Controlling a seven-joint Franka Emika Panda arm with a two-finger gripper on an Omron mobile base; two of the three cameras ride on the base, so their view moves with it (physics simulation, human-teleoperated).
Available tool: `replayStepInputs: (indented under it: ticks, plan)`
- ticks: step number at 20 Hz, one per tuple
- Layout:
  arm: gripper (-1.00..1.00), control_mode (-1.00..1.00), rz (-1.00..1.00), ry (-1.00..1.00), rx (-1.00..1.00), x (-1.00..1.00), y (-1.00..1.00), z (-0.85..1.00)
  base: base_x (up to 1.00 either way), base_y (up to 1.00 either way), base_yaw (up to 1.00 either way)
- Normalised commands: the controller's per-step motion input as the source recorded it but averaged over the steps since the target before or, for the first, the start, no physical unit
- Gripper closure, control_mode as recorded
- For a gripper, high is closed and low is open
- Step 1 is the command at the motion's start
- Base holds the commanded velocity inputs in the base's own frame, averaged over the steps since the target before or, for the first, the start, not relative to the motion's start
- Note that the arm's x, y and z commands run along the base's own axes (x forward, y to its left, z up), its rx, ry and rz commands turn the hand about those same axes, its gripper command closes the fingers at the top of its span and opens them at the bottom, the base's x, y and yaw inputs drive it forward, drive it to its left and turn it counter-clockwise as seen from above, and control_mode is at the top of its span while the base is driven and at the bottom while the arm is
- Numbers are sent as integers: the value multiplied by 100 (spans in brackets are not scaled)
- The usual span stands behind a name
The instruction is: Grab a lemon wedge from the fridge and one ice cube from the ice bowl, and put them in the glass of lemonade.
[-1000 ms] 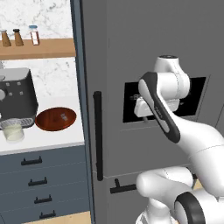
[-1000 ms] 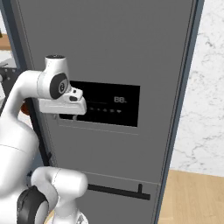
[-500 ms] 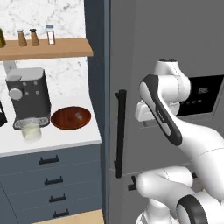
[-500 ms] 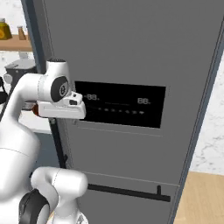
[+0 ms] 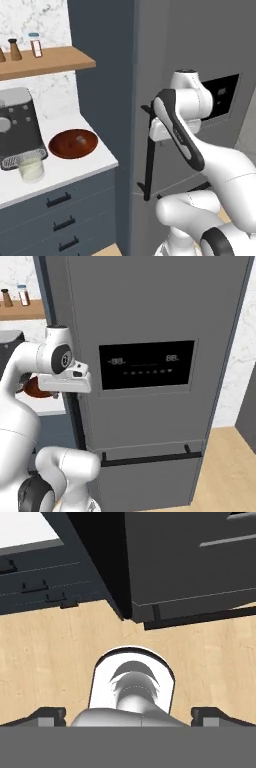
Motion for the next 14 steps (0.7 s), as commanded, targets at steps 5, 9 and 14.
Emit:
replayStepInputs:
  ticks: [5,9,14]
  plan:
    - [-100,100,0,0,0,0,0,0,-22,36,-18]
    - [-100,100,0,0,0,0,0,0,-48,18,-4]
    - [-100,100,0,0,0,0,0,0,-43,23,-4]
